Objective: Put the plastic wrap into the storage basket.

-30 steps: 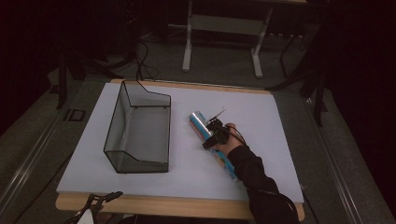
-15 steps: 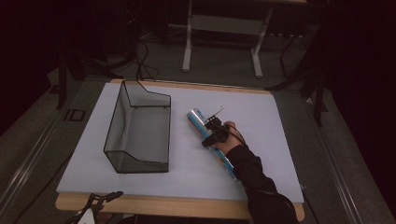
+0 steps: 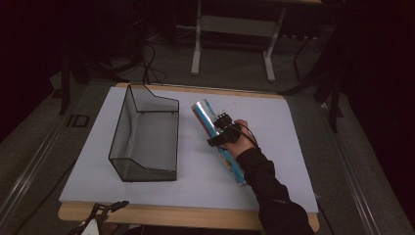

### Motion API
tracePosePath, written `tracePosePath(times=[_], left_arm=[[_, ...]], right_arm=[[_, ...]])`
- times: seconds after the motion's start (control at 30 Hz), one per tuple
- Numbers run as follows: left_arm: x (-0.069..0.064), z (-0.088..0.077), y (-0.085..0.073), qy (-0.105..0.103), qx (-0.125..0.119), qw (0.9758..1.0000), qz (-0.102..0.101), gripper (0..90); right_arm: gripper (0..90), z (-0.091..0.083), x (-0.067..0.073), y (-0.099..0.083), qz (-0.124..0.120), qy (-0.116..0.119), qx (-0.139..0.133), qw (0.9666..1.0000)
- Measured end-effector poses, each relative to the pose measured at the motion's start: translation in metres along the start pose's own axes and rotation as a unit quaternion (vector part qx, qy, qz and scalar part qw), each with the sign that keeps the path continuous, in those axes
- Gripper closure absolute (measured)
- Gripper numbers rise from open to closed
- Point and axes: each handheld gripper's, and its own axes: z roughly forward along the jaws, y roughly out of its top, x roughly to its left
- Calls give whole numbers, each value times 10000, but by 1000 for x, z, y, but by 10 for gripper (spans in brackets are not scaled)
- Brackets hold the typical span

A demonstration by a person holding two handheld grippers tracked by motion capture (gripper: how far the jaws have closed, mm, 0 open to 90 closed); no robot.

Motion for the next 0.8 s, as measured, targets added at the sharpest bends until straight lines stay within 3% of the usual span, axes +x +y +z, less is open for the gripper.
tracePosePath(times=[0.43,0.8], left_arm=[[0,0,0,0,-1,10000,12,1],[-1,0,1,3,-20,10000,21,1]], right_arm=[[318,-33,18,30,-51,118,-590,9982],[318,-61,41,57,-8,265,-1078,9938]])
